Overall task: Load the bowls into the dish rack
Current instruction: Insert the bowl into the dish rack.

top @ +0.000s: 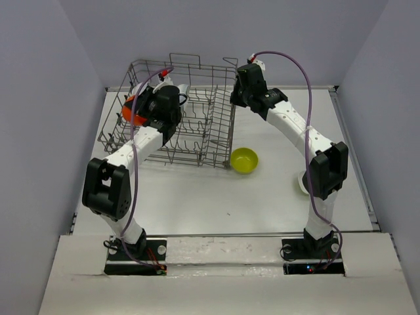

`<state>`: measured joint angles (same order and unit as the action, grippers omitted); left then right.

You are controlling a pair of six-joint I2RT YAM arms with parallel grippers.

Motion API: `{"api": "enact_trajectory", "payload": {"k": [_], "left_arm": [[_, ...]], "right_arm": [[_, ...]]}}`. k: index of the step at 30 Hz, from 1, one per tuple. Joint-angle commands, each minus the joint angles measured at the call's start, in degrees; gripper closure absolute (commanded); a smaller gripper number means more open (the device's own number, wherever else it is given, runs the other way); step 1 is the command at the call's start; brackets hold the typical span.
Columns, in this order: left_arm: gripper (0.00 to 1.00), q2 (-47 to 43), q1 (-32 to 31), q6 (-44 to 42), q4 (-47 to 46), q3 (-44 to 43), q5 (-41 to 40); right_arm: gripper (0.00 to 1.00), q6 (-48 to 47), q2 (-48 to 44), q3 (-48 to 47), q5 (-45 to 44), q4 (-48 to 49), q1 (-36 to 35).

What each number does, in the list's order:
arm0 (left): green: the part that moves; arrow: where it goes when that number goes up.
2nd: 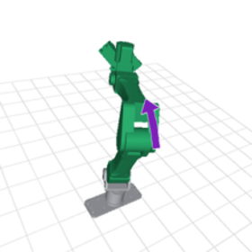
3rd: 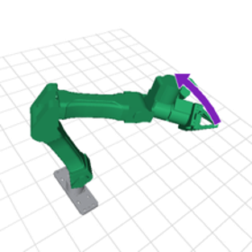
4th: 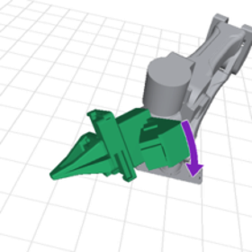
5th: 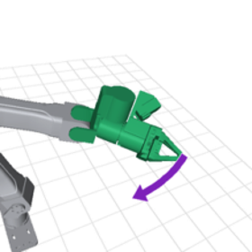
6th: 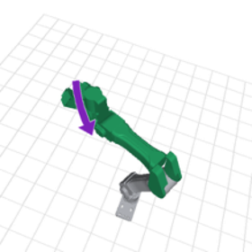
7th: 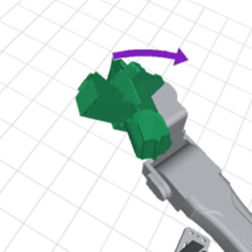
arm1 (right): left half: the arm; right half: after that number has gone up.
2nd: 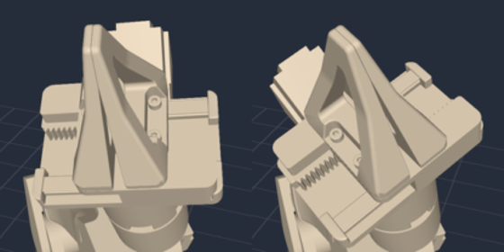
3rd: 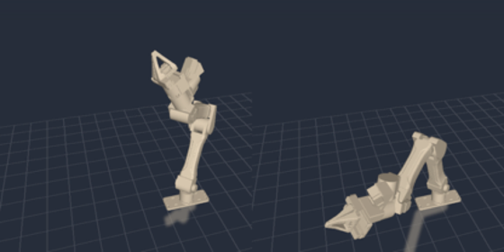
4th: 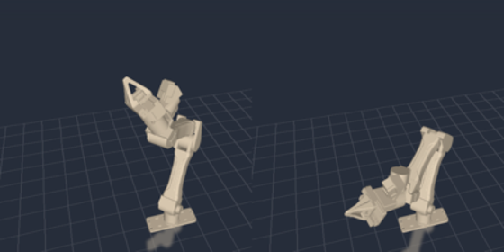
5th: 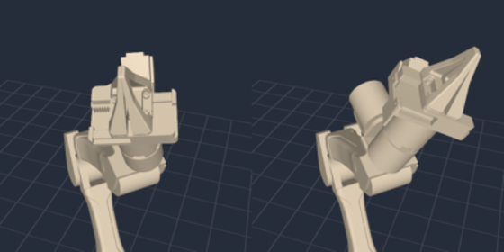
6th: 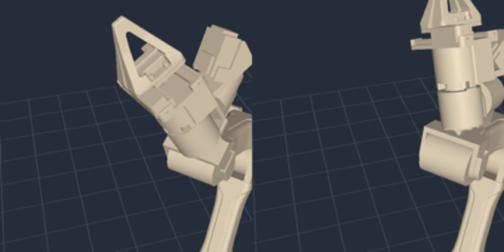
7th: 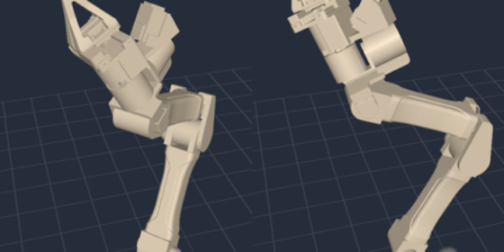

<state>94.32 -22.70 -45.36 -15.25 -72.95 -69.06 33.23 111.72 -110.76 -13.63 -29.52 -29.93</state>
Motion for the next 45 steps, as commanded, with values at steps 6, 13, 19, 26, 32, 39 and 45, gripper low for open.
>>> {"api": "enact_trajectory", "payload": {"k": [6,13,19,26,32,39,45], "left_arm": [[1.00,1.83,-0.77,-3.85,-3.04,0.44,0.59],[1.00,3.23,-2.17,-5.96,-4.44,0.96,-0.81],[1.00,4.73,-4.02,-8.25,-7.25,2.46,-3.10],[1.00,6.22,-4.02,-9.91,-8.57,1.50,-6.96],[1.00,6.31,-3.49,-9.30,-8.66,2.19,-8.55],[1.00,6.75,-3.58,-9.74,-8.75,2.99,-9.08],[1.00,8.07,-3.93,-10.18,-8.92,3.16,-9.34]], "right_arm": [[0.99,-2.65,-0.63,1.42,0.44,0.95,0.23],[0.99,-2.65,-0.72,1.51,0.44,0.95,0.23],[0.99,-2.56,-0.54,1.42,0.62,0.95,0.23],[0.99,-2.30,-1.33,3.18,0.71,1.92,0.75],[0.99,-2.21,-1.77,3.88,1.15,2.45,0.75],[0.99,-2.03,-2.12,5.20,1.85,3.50,1.28],[0.99,-1.94,-2.65,6.43,2.46,4.38,1.80]]}}
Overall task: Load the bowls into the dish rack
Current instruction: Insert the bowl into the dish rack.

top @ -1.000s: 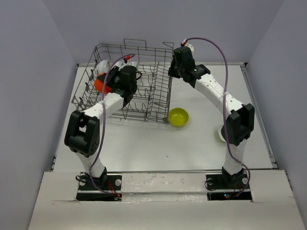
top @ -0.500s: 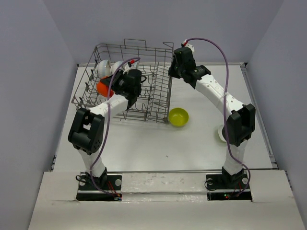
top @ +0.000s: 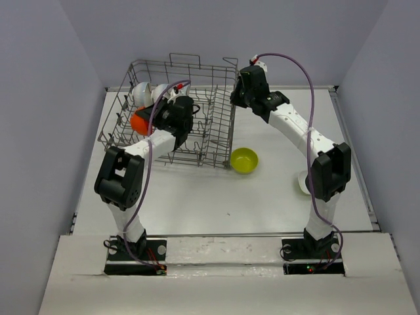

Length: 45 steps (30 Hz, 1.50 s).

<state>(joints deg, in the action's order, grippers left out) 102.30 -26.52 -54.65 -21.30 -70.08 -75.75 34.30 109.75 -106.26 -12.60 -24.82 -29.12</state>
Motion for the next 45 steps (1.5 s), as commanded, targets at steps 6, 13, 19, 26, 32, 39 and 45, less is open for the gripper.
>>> {"api": "enact_trajectory", "payload": {"k": [6,13,19,26,32,39,45], "left_arm": [[1.00,1.41,-0.81,-1.51,-3.05,0.39,-3.00],[1.00,2.81,-2.30,-3.35,-4.45,0.56,-3.62],[1.00,4.57,-3.45,-6.42,-7.26,0.47,-4.41],[1.00,4.92,-3.89,-10.47,-11.04,0.83,-4.41],[1.00,5.01,-4.50,-13.90,-16.31,1.97,-4.06],[1.00,5.72,-5.29,-22.94,-27.73,5.91,-3.10],[1.00,7.12,-4.50,-40.58,-51.01,10.40,-0.99]], "right_arm": [[0.99,-2.84,-1.12,3.25,2.14,0.47,1.52],[0.99,-2.66,-1.47,4.04,2.93,1.09,1.53],[0.99,-2.49,-1.65,4.83,3.63,1.70,2.05],[0.99,-2.23,-1.74,5.45,4.60,2.14,2.58],[0.99,-2.22,-1.65,5.89,5.13,2.41,3.11],[0.99,-2.14,-1.12,5.71,5.83,2.41,3.11],[0.99,-2.14,-0.86,5.71,6.27,2.41,3.63]]}}
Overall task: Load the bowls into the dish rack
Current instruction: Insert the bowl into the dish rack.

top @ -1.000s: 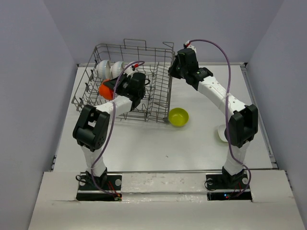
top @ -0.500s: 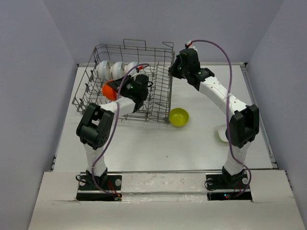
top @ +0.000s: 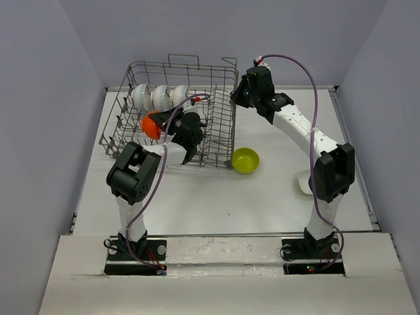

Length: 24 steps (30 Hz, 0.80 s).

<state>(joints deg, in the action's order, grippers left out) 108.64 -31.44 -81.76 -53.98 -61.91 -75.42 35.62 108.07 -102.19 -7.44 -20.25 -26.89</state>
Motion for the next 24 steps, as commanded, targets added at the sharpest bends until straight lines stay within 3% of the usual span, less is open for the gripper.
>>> {"api": "enact_trajectory", "payload": {"k": [1,8,17,24], "left_arm": [[1.00,0.78,1.02,-14.39,-19.58,2.41,-0.79],[1.00,0.52,2.61,-17.65,-23.98,3.29,1.68],[1.00,-1.24,1.74,-11.94,-16.08,2.41,3.35],[1.00,0.26,0.86,-11.85,-15.63,1.97,3.44]], "right_arm": [[0.99,-3.45,0.82,1.65,1.11,-2.16,1.41],[0.99,-3.62,1.18,1.21,1.38,-2.16,1.41],[0.99,-3.36,1.61,0.94,1.64,-2.34,1.41],[0.99,-3.54,1.62,0.33,1.38,-3.13,1.41]]}}
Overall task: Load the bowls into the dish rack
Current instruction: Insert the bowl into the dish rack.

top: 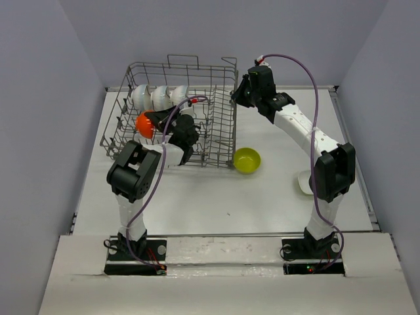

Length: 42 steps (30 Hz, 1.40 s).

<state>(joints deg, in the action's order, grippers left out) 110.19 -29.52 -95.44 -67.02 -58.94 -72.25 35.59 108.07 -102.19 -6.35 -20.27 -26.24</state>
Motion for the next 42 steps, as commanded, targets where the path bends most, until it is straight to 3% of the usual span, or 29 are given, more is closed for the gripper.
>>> {"api": "enact_trajectory", "payload": {"k": [1,16,42], "left_arm": [[1.00,-1.12,-1.16,1.75,-2.59,-1.00,0.35],[1.00,-0.77,-0.63,2.45,-1.27,-0.57,0.88],[1.00,-5.87,1.66,8.95,8.84,-0.83,1.41]], "right_arm": [[0.99,-3.60,1.62,0.24,0.28,-3.19,0.75],[0.99,-3.95,1.79,-0.46,-0.24,-4.07,0.75],[0.99,-4.22,1.97,-1.08,-0.07,-4.87,0.75]]}}
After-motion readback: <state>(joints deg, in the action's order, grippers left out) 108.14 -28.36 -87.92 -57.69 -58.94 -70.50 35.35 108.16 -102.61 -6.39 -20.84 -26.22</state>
